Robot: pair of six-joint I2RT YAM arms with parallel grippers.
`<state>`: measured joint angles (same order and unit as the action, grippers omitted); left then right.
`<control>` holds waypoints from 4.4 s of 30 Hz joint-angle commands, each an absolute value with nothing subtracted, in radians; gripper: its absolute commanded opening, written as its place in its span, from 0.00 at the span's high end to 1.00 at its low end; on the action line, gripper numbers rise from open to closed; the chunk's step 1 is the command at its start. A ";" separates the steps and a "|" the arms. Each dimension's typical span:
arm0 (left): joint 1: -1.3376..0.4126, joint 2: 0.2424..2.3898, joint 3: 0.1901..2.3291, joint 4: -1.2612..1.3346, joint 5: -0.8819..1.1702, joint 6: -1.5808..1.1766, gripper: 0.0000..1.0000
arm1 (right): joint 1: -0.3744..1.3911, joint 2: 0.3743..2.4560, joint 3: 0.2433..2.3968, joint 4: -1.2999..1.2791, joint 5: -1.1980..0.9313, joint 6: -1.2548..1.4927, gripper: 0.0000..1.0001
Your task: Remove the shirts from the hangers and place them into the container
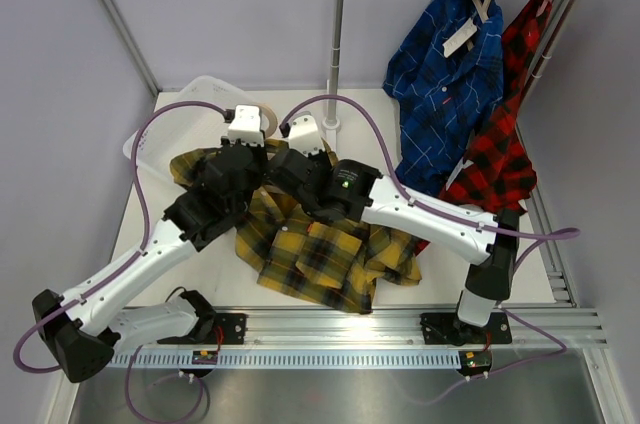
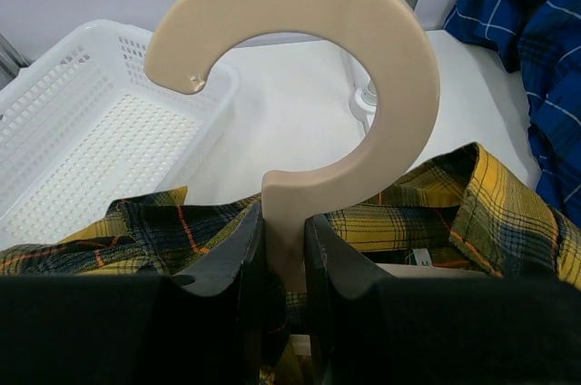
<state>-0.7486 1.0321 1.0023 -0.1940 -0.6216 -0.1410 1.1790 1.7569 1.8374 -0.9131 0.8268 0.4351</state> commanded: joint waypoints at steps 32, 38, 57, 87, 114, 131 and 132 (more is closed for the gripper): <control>-0.781 0.982 1.155 -0.035 -0.178 -0.449 1.00 | 0.870 1.008 1.094 -0.686 0.359 0.396 0.79; -0.792 1.012 1.169 -0.003 -0.019 -0.439 1.00 | 0.870 0.924 1.137 -0.799 0.373 0.333 0.37; -0.792 1.019 1.052 -0.048 -0.290 -0.167 1.00 | 0.870 0.952 1.408 -0.904 0.144 0.114 0.21; -0.792 0.971 1.048 -0.117 -0.414 -0.166 0.03 | 0.868 1.097 1.352 -0.819 -0.111 0.037 1.00; -0.788 0.966 1.114 -0.135 -0.072 -0.153 0.01 | 0.870 1.061 1.313 -0.804 -0.046 0.113 1.00; -0.790 1.068 1.166 -0.282 -0.371 -0.189 0.12 | 0.864 1.101 1.371 -0.792 0.029 0.091 1.00; -0.790 1.081 1.166 -0.284 -0.359 -0.199 0.14 | 0.859 1.094 1.371 -0.793 0.031 0.091 1.00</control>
